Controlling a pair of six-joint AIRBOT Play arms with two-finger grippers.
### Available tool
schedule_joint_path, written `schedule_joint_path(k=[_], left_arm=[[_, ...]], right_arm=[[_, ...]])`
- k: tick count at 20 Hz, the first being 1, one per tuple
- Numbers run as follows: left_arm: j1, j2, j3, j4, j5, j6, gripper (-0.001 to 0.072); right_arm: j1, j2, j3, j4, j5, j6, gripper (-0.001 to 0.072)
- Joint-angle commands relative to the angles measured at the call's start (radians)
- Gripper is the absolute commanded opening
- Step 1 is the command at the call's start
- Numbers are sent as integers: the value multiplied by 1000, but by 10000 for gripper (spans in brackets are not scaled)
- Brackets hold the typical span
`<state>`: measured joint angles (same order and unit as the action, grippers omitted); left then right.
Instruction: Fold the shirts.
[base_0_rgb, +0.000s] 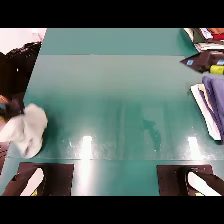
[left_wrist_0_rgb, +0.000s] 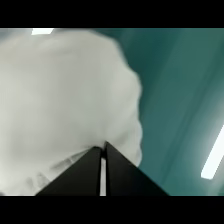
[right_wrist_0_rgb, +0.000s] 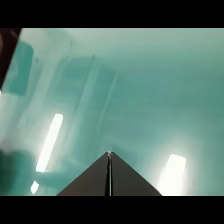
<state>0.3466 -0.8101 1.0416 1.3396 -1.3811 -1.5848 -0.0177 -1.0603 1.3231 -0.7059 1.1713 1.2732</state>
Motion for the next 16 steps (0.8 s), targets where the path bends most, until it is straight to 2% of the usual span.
schedule_joint_path(k=[1, 4, 8, 16], left_arm=[[-169, 7, 354, -135, 11, -13, 21], [-395, -2, 549, -100, 93, -80, 21], [-634, -56, 589, -76, 148, -144, 20], [-1087, -508, 588, -93, 155, -161, 24]], right_arm=[[-39, 0, 128, -2, -29, 0, 20], [-72, 0, 230, -2, -57, 0, 20], [-101, 0, 303, -2, -61, 0, 20], [-107, 0, 310, -2, 11, 0, 20]])
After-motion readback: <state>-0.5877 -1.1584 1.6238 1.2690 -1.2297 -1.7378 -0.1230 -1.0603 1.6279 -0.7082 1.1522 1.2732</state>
